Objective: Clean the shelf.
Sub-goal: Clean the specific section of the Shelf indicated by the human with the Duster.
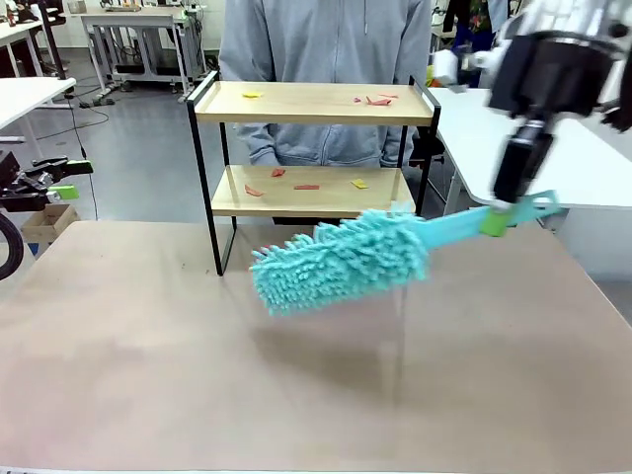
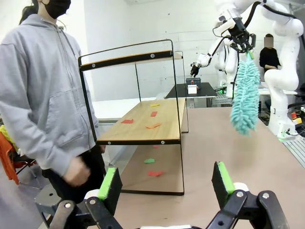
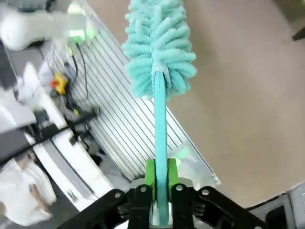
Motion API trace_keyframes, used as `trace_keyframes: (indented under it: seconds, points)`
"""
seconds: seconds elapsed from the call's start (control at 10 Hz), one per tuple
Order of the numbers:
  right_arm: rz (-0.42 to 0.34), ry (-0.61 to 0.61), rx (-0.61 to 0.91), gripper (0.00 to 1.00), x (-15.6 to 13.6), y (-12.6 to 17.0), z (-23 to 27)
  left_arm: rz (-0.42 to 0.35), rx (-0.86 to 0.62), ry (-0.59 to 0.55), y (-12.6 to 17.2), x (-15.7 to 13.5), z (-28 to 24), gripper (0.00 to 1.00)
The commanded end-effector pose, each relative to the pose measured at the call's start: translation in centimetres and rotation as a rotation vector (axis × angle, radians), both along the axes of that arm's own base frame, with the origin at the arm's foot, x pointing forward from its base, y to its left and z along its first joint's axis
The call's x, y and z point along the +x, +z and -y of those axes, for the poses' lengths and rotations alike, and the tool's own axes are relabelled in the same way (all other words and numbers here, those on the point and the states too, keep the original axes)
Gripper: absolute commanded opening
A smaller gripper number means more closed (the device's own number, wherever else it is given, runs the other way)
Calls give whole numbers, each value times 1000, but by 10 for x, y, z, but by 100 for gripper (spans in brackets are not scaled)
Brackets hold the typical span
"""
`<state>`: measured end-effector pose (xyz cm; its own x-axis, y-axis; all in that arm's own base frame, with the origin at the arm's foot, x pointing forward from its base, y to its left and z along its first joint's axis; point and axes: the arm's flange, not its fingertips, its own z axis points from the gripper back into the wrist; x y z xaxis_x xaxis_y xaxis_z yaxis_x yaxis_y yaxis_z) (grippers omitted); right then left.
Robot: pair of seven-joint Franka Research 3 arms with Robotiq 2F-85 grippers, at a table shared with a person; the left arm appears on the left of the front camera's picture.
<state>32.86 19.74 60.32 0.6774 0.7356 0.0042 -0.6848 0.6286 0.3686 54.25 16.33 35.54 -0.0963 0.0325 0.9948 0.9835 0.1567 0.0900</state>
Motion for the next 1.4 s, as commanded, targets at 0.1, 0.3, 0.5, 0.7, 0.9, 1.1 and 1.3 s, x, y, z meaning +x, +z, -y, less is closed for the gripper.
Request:
trace_keyframes:
  seconds: [0.1, 0.3, 0.5, 0.7, 0.9, 1.1, 1.3]
  points:
    - [109, -238, -53, 13, 20, -23, -59, 13, 6, 2, 2, -2, 0, 100]
    - [101, -259, -57, 13, 22, -32, -74, 13, 6, 2, 2, -2, 0, 100]
    - [95, -233, -28, 13, 23, -30, -76, 13, 6, 2, 2, -2, 0, 100]
    - [95, -233, -28, 13, 23, -30, -76, 13, 6, 2, 2, -2, 0, 100]
    - [95, -233, -28, 13, 23, -30, -76, 13, 6, 2, 2, -2, 0, 100]
    - [98, -335, -37, 13, 20, -44, -100, 13, 6, 2, 2, -2, 0, 100]
    - [131, -426, -21, 13, 11, -68, -133, 13, 6, 2, 2, -2, 0, 100]
